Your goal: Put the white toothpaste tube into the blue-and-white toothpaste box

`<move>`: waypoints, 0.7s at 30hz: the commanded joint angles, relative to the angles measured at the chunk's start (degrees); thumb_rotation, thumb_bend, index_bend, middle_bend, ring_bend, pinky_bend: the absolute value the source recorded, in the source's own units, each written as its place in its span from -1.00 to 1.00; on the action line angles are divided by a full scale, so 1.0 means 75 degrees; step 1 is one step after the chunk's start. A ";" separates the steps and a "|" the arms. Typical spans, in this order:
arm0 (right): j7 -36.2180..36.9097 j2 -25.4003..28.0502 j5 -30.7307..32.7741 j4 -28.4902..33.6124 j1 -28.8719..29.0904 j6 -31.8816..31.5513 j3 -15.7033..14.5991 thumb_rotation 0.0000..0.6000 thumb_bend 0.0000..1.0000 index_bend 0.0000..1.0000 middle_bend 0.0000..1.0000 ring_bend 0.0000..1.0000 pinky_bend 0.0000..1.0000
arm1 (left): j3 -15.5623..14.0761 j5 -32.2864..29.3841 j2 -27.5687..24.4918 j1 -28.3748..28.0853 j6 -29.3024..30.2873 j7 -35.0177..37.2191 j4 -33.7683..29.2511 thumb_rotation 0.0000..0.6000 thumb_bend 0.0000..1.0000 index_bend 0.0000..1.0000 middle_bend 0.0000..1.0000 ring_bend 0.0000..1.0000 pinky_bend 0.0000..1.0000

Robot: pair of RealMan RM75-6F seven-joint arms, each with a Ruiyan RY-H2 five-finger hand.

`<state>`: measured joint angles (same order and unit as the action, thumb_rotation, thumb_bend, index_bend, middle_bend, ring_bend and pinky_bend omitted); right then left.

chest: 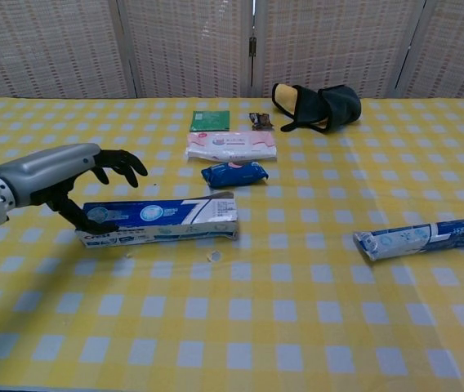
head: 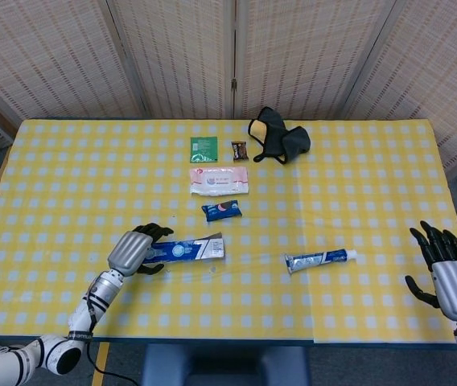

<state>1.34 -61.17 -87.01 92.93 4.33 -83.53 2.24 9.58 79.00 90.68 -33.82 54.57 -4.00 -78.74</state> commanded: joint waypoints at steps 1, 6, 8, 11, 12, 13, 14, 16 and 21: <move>0.0072 0.0030 0.0043 -0.0021 -0.0025 -0.0033 0.0026 1.00 -0.27 -1.00 -1.00 -1.00 -1.00 | 0.0075 -0.0240 0.0182 -0.0193 -0.0248 0.0058 0.0146 1.00 -0.47 -0.49 -0.37 -0.60 -0.43; 0.0223 0.0093 0.0124 -0.0062 -0.0056 -0.0052 0.0059 1.00 -0.27 -1.00 -1.00 -1.00 -1.00 | 0.0078 -0.0429 0.0396 -0.0431 -0.0535 0.0089 0.0256 1.00 -0.47 -0.49 -0.37 -0.60 -0.43; 0.0279 0.0113 0.0112 -0.0063 -0.0080 -0.0098 0.0064 1.00 -0.27 -1.00 -1.00 -1.00 -1.00 | 0.0068 -0.0470 0.0484 -0.0532 -0.0628 0.0068 0.0334 1.00 -0.47 -0.49 -0.37 -0.60 -0.43; 0.0327 0.0134 0.0072 -0.0069 -0.0110 -0.0167 0.0063 1.00 -0.27 -1.00 -1.00 -1.00 -1.00 | 0.0087 -0.0570 0.0604 -0.0636 -0.0700 0.0069 0.0494 1.00 -0.47 -0.47 -0.37 -0.59 -0.43; 0.0341 0.0138 0.0067 -0.0074 -0.0118 -0.0176 0.0060 1.00 -0.27 -1.00 -1.00 -1.00 -1.00 | 0.0104 -0.0606 0.0646 -0.0658 -0.0704 0.0092 0.0554 1.00 -0.47 -0.47 -0.37 -0.59 -0.43; 0.0359 0.0144 0.0064 -0.0080 -0.0124 -0.0182 0.0058 1.00 -0.27 -1.00 -1.00 -1.00 -1.00 | 0.0116 -0.0647 0.0704 -0.0686 -0.0718 0.0131 0.0646 1.00 -0.47 -0.46 -0.37 -0.58 -0.43; 0.0372 0.0148 0.0064 -0.0082 -0.0128 -0.0183 0.0057 1.00 -0.27 -1.00 -1.00 -1.00 -1.00 | 0.0120 -0.0665 0.0749 -0.0708 -0.0724 0.0152 0.0729 1.00 -0.46 -0.45 -0.37 -0.55 -0.43; 0.0410 0.0161 0.0062 -0.0083 -0.0135 -0.0194 0.0062 1.00 -0.27 -1.00 -1.00 -1.00 -1.00 | 0.0090 -0.0688 0.0855 -0.0759 -0.0746 0.0131 0.0947 1.00 -0.46 -0.44 -0.37 -0.51 -0.43; 0.0528 0.0181 0.0094 -0.0117 -0.0162 -0.0263 0.0111 1.00 -0.27 -1.00 -1.00 -1.00 -1.00 | 0.0020 -0.0778 0.1042 -0.0839 -0.0817 0.0063 0.1298 1.00 -0.47 -0.37 -0.35 -0.44 -0.37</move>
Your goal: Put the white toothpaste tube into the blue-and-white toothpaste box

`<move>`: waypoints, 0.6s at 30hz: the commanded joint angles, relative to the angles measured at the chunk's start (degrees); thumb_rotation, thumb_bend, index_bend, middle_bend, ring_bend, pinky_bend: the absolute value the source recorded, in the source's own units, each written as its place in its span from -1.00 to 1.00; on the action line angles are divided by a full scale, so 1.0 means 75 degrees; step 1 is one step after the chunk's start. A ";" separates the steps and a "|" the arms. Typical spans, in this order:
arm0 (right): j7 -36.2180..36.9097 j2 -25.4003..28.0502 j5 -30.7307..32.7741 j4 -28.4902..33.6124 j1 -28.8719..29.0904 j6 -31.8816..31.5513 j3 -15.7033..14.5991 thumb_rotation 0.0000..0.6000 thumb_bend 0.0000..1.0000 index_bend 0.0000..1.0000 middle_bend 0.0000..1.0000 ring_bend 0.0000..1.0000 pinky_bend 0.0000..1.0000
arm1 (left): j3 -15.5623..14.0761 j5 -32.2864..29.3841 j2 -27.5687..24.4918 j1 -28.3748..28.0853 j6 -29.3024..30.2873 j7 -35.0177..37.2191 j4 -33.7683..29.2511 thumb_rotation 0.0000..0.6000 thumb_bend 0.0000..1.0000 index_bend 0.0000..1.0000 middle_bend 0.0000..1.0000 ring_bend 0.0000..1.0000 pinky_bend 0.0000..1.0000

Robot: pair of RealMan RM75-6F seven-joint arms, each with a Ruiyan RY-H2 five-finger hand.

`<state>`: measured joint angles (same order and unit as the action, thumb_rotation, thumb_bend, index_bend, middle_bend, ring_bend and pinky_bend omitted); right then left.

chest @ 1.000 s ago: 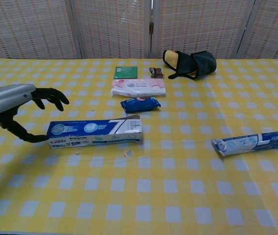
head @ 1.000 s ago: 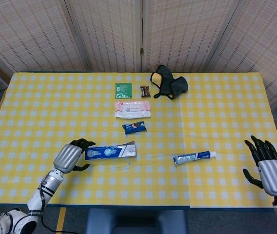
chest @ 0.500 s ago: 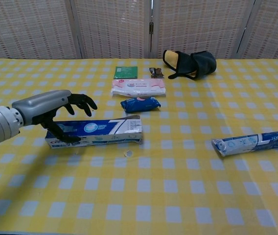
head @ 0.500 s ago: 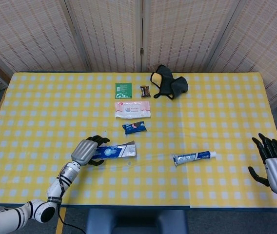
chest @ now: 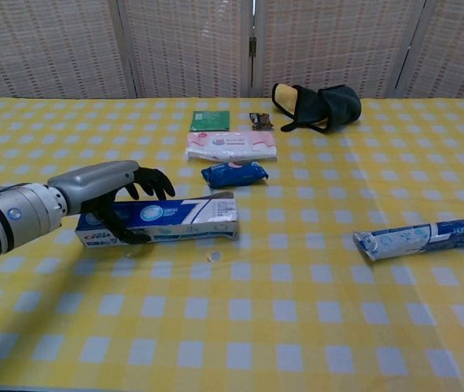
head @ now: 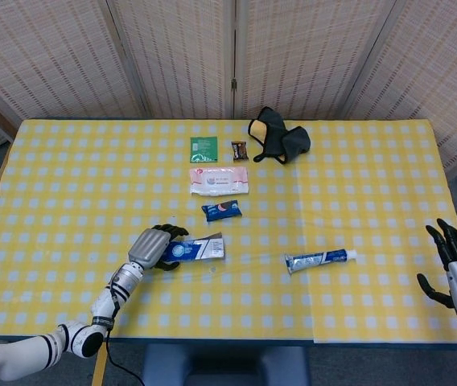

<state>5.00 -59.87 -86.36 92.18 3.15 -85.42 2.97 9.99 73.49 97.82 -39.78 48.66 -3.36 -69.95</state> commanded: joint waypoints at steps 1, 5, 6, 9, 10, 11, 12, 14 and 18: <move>0.0067 0.0013 0.0003 -0.0039 -0.0002 -0.0010 0.0019 1.00 -0.27 -1.00 -1.00 -1.00 -1.00 | -0.0051 -0.0044 0.0132 -0.0057 -0.0014 -0.0044 0.0203 1.00 -0.46 -0.34 -0.32 -0.39 -0.34; 0.0088 -0.0005 0.0006 -0.0069 0.0017 0.0026 0.0027 1.00 -0.27 -1.00 -1.00 -1.00 -1.00 | -0.0065 -0.0060 0.0243 -0.0063 0.0107 -0.0109 0.0341 1.00 -0.45 -0.17 -0.06 -0.15 -0.12; 0.0116 -0.0014 -0.0010 -0.0076 0.0024 0.0026 0.0028 1.00 -0.27 -1.00 -1.00 -1.00 -1.00 | -0.0058 -0.0069 0.0254 -0.0060 0.0139 -0.0110 0.0345 1.00 -0.45 -0.11 0.04 -0.07 -0.05; 0.0159 -0.0049 -0.0090 -0.0123 0.0040 0.0016 0.0015 1.00 -0.27 -1.00 -1.00 -1.00 -1.00 | -0.0041 -0.0077 0.0287 -0.0030 0.0294 -0.0107 0.0322 1.00 -0.44 0.02 0.22 0.06 0.07; 0.0156 -0.0056 -0.0106 -0.0129 0.0041 0.0015 0.0009 1.00 -0.27 -1.00 -1.00 -1.00 -1.00 | -0.0045 -0.0063 0.0293 -0.0019 0.0343 -0.0102 0.0308 1.00 -0.44 0.04 0.26 0.09 0.09; 0.0154 -0.0060 -0.0119 -0.0131 0.0042 0.0015 0.0002 1.00 -0.27 -1.00 -1.00 -1.00 -1.00 | -0.0053 -0.0050 0.0291 -0.0009 0.0379 -0.0090 0.0286 1.00 -0.44 0.07 0.29 0.11 0.11; 0.0152 -0.0064 -0.0127 -0.0133 0.0042 0.0017 -0.0003 1.00 -0.27 -1.00 -1.00 -1.00 -1.00 | -0.0057 -0.0045 0.0285 0.0003 0.0408 -0.0076 0.0261 1.00 -0.44 0.08 0.30 0.12 0.11; 0.0134 -0.0069 -0.0132 -0.0125 0.0042 0.0027 -0.0012 1.00 -0.27 -1.00 -1.00 -1.00 -1.00 | -0.0071 -0.0048 0.0268 0.0032 0.0469 -0.0067 0.0208 1.00 -0.44 0.09 0.31 0.13 0.12; 0.0092 -0.0097 -0.0138 -0.0139 0.0092 0.0116 -0.0017 1.00 -0.27 -1.00 -1.00 -1.00 -1.00 | -0.0122 0.0008 0.0185 0.0134 0.0653 0.0003 -0.0029 1.00 -0.43 0.09 0.31 0.13 0.12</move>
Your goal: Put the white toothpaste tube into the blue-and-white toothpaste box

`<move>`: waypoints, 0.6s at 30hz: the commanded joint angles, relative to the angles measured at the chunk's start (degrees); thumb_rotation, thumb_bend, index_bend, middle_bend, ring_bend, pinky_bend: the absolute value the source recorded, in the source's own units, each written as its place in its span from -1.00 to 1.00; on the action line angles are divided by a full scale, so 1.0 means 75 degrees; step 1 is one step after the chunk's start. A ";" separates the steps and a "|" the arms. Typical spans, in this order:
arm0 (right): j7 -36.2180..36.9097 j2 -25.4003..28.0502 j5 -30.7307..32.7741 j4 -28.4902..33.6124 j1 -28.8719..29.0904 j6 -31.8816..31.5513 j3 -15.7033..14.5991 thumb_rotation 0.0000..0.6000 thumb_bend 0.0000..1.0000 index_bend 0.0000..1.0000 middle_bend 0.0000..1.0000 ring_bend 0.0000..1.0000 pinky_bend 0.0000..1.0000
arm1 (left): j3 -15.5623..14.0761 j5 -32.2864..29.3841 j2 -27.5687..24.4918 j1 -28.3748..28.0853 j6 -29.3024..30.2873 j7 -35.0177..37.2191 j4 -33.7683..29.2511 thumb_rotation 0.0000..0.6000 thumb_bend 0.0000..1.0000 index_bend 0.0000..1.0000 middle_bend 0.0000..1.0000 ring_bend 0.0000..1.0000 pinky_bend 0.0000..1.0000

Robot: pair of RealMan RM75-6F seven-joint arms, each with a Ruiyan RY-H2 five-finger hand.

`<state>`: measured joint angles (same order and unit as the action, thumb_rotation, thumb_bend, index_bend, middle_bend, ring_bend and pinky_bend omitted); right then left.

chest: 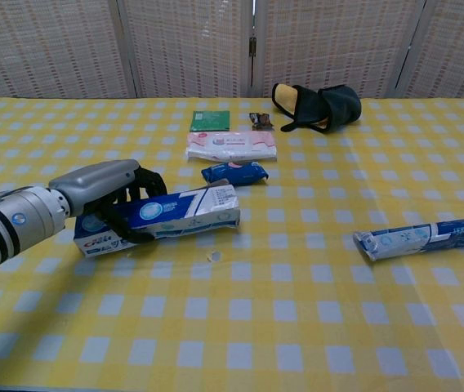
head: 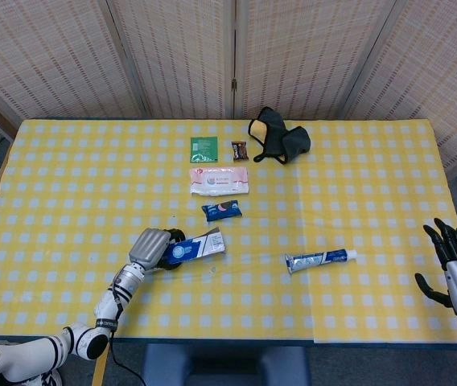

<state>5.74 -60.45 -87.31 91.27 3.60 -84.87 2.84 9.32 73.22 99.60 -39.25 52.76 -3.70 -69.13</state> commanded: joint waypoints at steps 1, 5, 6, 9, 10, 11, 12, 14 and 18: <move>0.0026 -0.0051 -0.0058 -0.0079 0.0088 0.0107 -0.0004 1.00 -0.27 -1.00 -1.00 -1.00 -1.00 | -0.0067 0.0099 -0.0116 0.0115 0.0197 0.0096 -0.0293 1.00 -0.43 0.09 0.31 0.13 0.12; 0.0154 -0.0066 -0.0393 -0.0363 0.0457 0.0634 -0.0122 1.00 -0.27 -1.00 -1.00 -1.00 -1.00 | -0.0231 0.0375 -0.0436 0.0299 0.0557 0.0092 -0.0896 1.00 -0.43 0.09 0.31 0.13 0.12; 0.0162 -0.0032 -0.0490 -0.0394 0.0575 0.0781 -0.0142 1.00 -0.27 -1.00 -1.00 -1.00 -1.00 | -0.0267 0.0440 -0.0503 0.0344 0.0661 0.0042 -0.1018 1.00 -0.43 0.09 0.31 0.13 0.12; 0.0188 0.0118 -0.0771 -0.0321 0.1015 0.1390 -0.0230 1.00 -0.27 -1.00 -0.98 -0.94 -1.00 | -0.0324 0.0540 -0.0683 0.0522 0.1029 -0.0125 -0.1451 1.00 -0.43 0.09 0.31 0.13 0.11; 0.0207 0.0185 -0.0800 -0.0227 0.1138 0.1607 -0.0262 1.00 -0.27 -1.00 -0.95 -0.90 -1.00 | -0.0312 0.0520 -0.0706 0.0580 0.1138 -0.0171 -0.1557 1.00 -0.43 0.09 0.31 0.13 0.11; 0.0221 0.0239 -0.0824 -0.0136 0.1258 0.1794 -0.0276 1.00 -0.27 -1.00 -0.90 -0.87 -1.00 | -0.0286 0.0484 -0.0714 0.0641 0.1258 -0.0221 -0.1656 1.00 -0.43 0.08 0.31 0.12 0.10; 0.0128 0.0264 -0.0808 -0.0066 0.1392 0.1987 -0.0258 1.00 -0.27 -1.00 -0.87 -0.86 -1.00 | -0.0256 0.0463 -0.0718 0.0710 0.1410 -0.0273 -0.1771 1.00 -0.43 0.08 0.31 0.11 0.10; -0.0176 0.0188 -0.0733 -0.0005 0.1561 0.2190 -0.0183 1.00 -0.27 -0.98 -0.78 -0.79 -1.00 | -0.0238 0.0473 -0.0746 0.0782 0.1573 -0.0325 -0.1913 1.00 -0.43 0.08 0.31 0.11 0.09; -0.0720 -0.0196 -0.0481 -0.0077 0.1914 0.2653 -0.0040 1.00 -0.27 -0.85 -0.63 -0.69 -0.95 | -0.0270 0.0595 -0.0854 0.0893 0.1794 -0.0323 -0.2097 1.00 -0.43 0.05 0.31 0.09 0.09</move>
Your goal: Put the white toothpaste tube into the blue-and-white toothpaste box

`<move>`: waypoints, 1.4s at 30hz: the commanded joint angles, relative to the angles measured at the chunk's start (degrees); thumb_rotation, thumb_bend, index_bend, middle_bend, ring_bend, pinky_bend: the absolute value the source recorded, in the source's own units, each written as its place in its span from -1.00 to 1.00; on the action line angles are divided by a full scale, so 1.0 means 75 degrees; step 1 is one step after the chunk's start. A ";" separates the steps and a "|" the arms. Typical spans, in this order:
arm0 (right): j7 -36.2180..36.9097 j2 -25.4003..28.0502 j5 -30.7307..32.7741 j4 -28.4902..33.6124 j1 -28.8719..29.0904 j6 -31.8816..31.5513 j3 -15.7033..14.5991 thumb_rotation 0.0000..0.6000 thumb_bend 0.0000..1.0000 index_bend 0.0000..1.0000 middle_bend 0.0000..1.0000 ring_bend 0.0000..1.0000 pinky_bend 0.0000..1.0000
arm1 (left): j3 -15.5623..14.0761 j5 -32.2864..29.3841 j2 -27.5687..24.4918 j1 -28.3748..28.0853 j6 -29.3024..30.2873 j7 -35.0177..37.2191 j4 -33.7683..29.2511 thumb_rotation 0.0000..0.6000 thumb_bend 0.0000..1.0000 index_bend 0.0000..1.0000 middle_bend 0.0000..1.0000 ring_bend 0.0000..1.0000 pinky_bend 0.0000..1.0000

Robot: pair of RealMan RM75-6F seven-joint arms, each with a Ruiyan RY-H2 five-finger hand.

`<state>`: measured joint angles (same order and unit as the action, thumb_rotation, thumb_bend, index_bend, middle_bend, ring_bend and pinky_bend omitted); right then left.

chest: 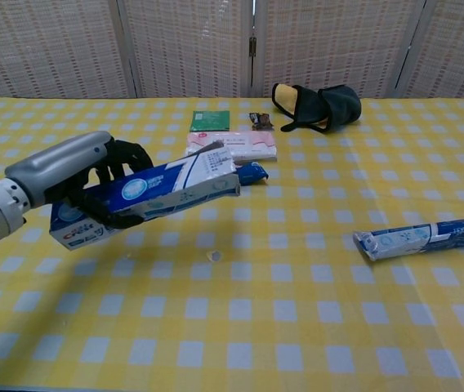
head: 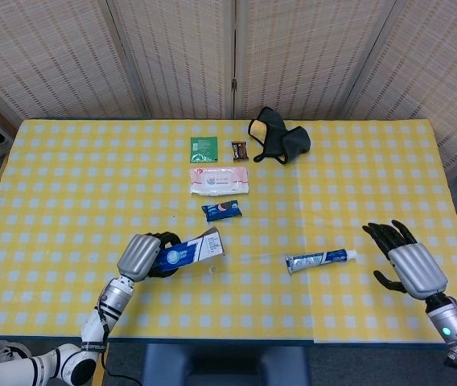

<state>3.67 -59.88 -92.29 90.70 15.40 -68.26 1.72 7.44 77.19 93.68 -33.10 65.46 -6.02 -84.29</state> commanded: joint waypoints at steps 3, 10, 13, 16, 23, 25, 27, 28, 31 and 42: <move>-0.0589 -0.0519 0.0337 -0.0196 0.0538 0.0721 0.0154 1.00 -0.27 -0.73 -0.54 -0.63 -0.89 | -0.0076 0.0122 -0.0144 0.0131 0.0157 -0.0027 -0.0135 1.00 -0.43 0.02 0.31 0.08 0.09; -0.0223 -0.1362 0.0356 -0.1015 0.0863 0.1063 0.0063 1.00 -0.27 -0.58 -0.44 -0.55 -0.82 | -0.0128 0.0248 -0.0281 0.0238 0.0295 0.0048 -0.0287 1.00 -0.43 0.03 0.31 0.07 0.09; -0.0121 -0.1674 0.0298 -0.1323 0.0960 0.1142 -0.0017 1.00 -0.27 -0.58 -0.44 -0.54 -0.82 | -0.0151 0.0258 -0.0290 0.0348 0.0443 0.0065 -0.0357 1.00 -0.43 0.03 0.31 0.07 0.09; 0.0001 -0.2002 0.0316 -0.1635 0.1086 0.1273 -0.0041 1.00 -0.27 -0.58 -0.44 -0.55 -0.82 | -0.0152 0.0275 -0.0297 0.0430 0.0567 0.0068 -0.0405 1.00 -0.43 0.03 0.31 0.06 0.09; 0.0311 -0.2763 0.0261 -0.2349 0.1379 0.1510 -0.0124 1.00 -0.27 -0.53 -0.42 -0.53 -0.82 | -0.0120 0.0310 -0.0473 0.0555 0.0710 0.0179 -0.0538 1.00 -0.43 0.03 0.31 0.06 0.09; 0.0471 -0.2958 0.0263 -0.2514 0.1453 0.1569 -0.0143 1.00 -0.27 -0.50 -0.41 -0.52 -0.82 | -0.0115 0.0296 -0.0527 0.0581 0.0706 0.0226 -0.0554 1.00 -0.43 0.03 0.31 0.06 0.09; 0.0644 -0.3090 0.0255 -0.2615 0.1523 0.1631 -0.0166 1.00 -0.27 -0.47 -0.40 -0.51 -0.82 | -0.0098 0.0280 -0.0599 0.0615 0.0720 0.0312 -0.0599 1.00 -0.43 0.03 0.31 0.06 0.09; 0.0736 -0.3159 0.0251 -0.2671 0.1572 0.1678 -0.0181 1.00 -0.27 -0.45 -0.40 -0.50 -0.82 | -0.0083 0.0284 -0.0656 0.0646 0.0756 0.0373 -0.0637 1.00 -0.43 0.03 0.31 0.05 0.09; 0.0805 -0.3335 0.0221 -0.2835 0.1675 0.1705 -0.0196 1.00 -0.27 -0.37 -0.40 -0.50 -0.82 | -0.0061 0.0333 -0.0764 0.0718 0.0867 0.0489 -0.0660 1.00 -0.43 0.03 0.31 0.05 0.09; 0.0524 -0.3778 0.0405 -0.3114 0.1905 0.1793 -0.0123 1.00 -0.27 -0.25 -0.33 -0.47 -0.82 | -0.0047 0.0466 -0.0990 0.0818 0.0947 0.0819 -0.0642 1.00 -0.43 0.03 0.31 0.05 0.09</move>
<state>8.00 -87.95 -89.56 67.42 29.42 -55.15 0.70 7.08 80.62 86.44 -27.06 72.50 -0.07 -89.14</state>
